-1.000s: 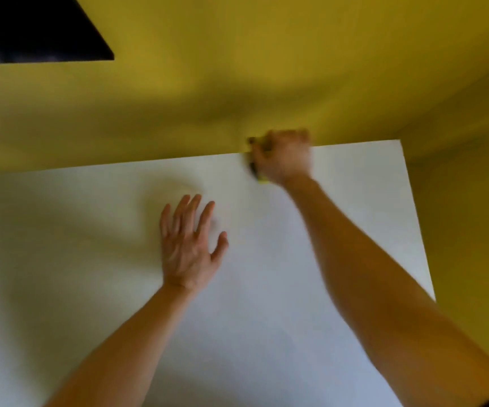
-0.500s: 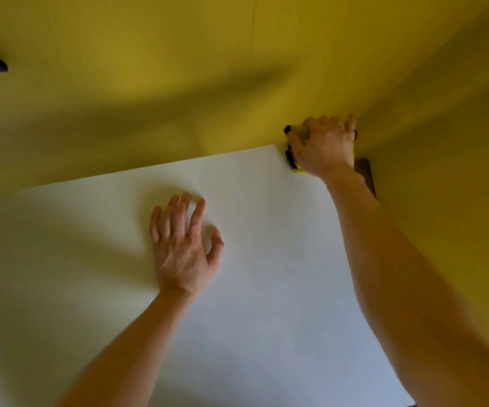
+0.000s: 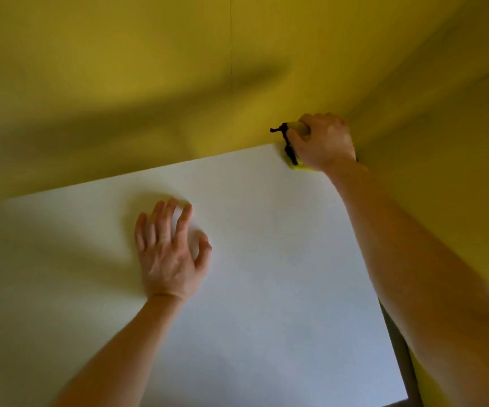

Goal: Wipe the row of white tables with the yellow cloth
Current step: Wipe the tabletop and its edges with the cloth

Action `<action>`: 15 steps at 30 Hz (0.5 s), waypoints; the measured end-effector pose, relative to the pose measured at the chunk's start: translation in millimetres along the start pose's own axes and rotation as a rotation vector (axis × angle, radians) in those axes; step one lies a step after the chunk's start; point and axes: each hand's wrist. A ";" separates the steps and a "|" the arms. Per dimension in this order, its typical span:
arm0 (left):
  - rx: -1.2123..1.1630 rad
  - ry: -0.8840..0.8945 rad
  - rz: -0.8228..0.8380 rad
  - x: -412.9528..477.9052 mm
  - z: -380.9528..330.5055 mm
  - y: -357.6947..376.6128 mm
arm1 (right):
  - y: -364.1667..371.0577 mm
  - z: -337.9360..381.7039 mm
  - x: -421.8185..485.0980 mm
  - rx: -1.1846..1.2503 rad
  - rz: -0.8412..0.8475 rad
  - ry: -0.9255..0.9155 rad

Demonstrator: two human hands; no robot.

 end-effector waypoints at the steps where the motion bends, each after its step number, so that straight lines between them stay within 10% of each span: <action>1: 0.001 -0.003 0.000 -0.6 0.2 0.3 | 1.3 15.1 -7.5 -0.047 -0.012 0.042; 8: -0.005 -0.001 -0.020 -0.9 -1.1 -1.6 | 32.7 202.1 -99.8 0.027 0.182 -0.468; 15: -0.010 0.002 -0.015 -1.0 -2.1 -1.3 | 6.8 24.1 -7.0 0.057 0.101 -0.172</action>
Point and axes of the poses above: each hand's wrist, its own x-axis towards the middle knuckle, its own y-axis out of the palm, z = x × y, and after that the axes turned 13 degrees about y, right-handed
